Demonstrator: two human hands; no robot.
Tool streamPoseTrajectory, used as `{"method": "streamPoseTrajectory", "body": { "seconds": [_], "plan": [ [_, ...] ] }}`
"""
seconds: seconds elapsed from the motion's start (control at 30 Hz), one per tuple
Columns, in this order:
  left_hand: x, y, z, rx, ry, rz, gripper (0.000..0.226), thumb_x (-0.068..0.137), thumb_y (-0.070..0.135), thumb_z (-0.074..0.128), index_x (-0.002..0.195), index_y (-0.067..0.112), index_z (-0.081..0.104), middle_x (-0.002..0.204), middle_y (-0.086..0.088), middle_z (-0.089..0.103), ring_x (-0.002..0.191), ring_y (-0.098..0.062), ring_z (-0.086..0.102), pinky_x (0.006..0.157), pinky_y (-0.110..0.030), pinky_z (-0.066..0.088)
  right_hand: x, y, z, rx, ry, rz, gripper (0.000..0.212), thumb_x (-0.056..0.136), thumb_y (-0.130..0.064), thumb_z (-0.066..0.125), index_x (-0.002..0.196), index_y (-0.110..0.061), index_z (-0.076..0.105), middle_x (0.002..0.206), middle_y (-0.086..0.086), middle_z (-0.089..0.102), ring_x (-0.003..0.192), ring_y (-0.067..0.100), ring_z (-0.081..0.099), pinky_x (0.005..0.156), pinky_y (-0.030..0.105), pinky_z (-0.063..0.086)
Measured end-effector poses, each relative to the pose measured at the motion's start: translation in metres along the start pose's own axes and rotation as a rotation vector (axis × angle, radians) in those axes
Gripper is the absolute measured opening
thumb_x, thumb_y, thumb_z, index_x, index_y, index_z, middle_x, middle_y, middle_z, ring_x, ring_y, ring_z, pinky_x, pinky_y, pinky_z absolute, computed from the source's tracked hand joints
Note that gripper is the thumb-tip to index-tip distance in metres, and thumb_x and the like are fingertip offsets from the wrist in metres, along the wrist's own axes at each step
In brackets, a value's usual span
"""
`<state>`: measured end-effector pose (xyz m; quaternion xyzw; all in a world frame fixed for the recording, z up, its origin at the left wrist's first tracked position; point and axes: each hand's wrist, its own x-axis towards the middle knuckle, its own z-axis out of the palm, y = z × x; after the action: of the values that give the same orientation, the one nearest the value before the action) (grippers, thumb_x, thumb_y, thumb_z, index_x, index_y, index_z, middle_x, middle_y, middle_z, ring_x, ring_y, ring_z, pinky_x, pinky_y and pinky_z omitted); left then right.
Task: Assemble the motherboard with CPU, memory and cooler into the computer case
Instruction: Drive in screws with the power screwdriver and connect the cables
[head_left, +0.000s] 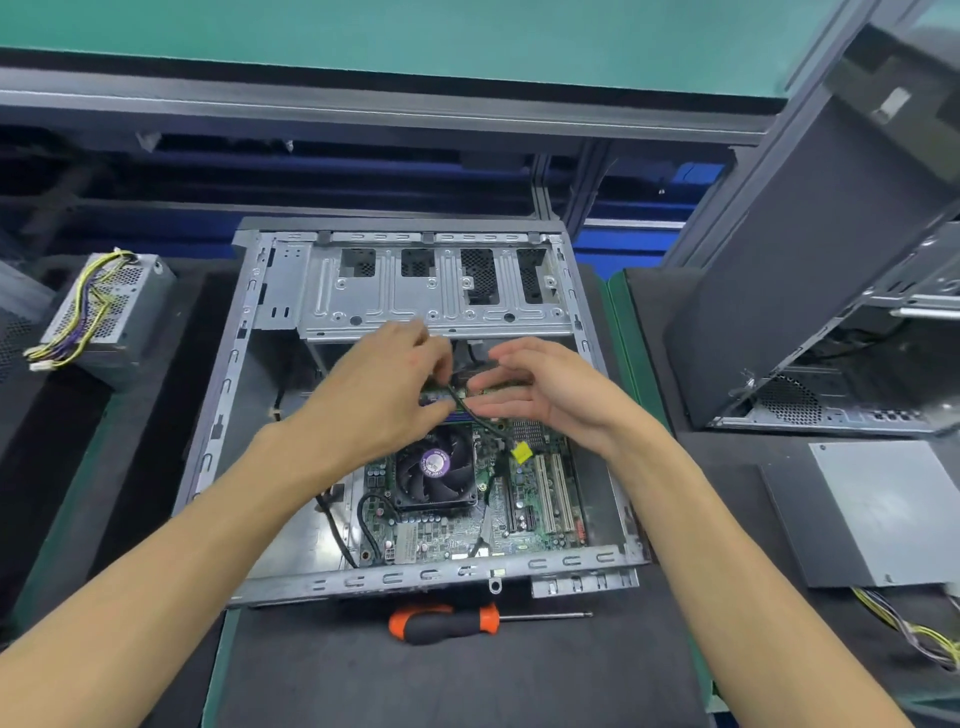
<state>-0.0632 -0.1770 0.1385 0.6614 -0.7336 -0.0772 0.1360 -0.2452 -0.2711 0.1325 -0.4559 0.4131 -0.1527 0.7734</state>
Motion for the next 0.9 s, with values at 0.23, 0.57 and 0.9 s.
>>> {"method": "streamPoseTrajectory", "body": {
  "seconds": [0.23,0.57,0.9],
  "plan": [
    [0.002,0.031,0.019,-0.149,-0.057,0.472,0.021,0.087,0.025,0.075,0.105,0.018,0.069,0.119,0.002,0.065,0.122,-0.020,0.050,0.100,-0.033,0.038,-0.002,-0.006,-0.003,-0.058,0.033,-0.007,0.024,0.105,-0.019,0.048,0.124,-0.005,0.053,0.098,0.015,0.066,0.074,0.025,0.064,0.059,0.029,0.053],
    [0.014,0.022,0.034,-0.104,-0.138,0.379,0.015,0.091,0.032,0.066,0.103,0.024,0.067,0.136,0.003,0.056,0.103,-0.015,0.059,0.076,-0.034,0.052,-0.009,-0.003,-0.015,-0.268,0.022,-0.061,0.028,0.107,-0.033,0.041,0.122,-0.018,0.060,0.119,0.017,0.063,0.094,0.028,0.069,0.086,0.039,0.057],
    [0.014,-0.037,-0.009,-0.251,-0.555,-0.245,0.012,0.091,0.016,0.058,0.090,0.026,0.062,0.081,0.003,0.068,0.068,-0.017,0.070,0.060,-0.029,0.057,-0.014,-0.008,-0.015,-0.188,-0.088,-0.064,0.033,0.108,-0.026,0.044,0.126,-0.002,0.057,0.109,0.025,0.070,0.096,0.036,0.074,0.081,0.040,0.062]
  ]
}}
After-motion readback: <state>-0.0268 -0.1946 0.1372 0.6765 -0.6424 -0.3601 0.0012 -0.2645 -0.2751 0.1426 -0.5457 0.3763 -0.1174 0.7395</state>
